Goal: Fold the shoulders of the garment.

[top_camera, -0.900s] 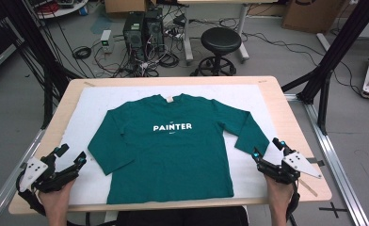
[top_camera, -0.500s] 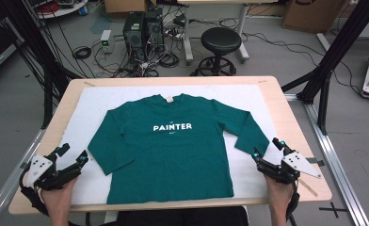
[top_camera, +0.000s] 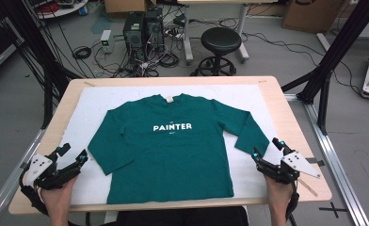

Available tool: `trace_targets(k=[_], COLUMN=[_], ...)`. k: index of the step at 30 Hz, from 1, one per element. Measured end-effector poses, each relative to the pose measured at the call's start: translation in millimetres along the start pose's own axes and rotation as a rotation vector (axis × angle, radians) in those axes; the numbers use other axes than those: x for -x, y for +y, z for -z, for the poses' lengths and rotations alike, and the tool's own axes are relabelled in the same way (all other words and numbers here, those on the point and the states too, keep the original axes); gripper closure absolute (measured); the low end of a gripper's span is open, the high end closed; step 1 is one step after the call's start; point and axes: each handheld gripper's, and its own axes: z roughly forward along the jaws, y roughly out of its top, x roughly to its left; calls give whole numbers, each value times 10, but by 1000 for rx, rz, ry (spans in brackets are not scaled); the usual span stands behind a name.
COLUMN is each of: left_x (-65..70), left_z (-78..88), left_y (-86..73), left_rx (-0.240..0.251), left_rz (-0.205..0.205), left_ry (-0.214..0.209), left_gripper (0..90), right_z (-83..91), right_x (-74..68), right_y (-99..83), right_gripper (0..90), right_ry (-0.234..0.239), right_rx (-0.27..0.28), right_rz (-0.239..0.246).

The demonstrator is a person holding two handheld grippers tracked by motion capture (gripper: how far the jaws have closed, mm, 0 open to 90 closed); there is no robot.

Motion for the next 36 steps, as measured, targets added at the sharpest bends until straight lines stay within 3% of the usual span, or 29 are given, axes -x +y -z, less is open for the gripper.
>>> trace_targets(k=[5,13,17,19,22,26,29,31,36], left_x=[-18,-19,4,25,46,119,228,294,449], left_z=[0,-2,-6,-21,-35,-29,-41,-71,-202], left_y=[1,2,11,26,43,152,288,372,470], left_rx=[-1,0,-19,-63,-80,-90,-113,-156,-286], left_rz=[14,2,16,33,26,17,-32,-54,-114], left_ry=[-10,-44,7,17,16,-17,-47,-95,-172], left_gripper=[304,304,304,304,306,331,364,441,487], right_z=[-2,-9,-9,-12,-15,-14,-14,-14,-15], right_x=[-7,-11,-12,-15,-20,-22,-21,-21,-21], right_y=[2,5,5,7,8,7,7,7,7], right_gripper=[191,191,191,191,191,191,191,191,191], right_ry=[-1,-10,-11,-16,-18,-20,-22,-22,-24], right_rx=[-6,-9,-8,-13,-17,-15,-13,-14,-13], right_rz=[-1,9,8,9,8,8,10,10,11])
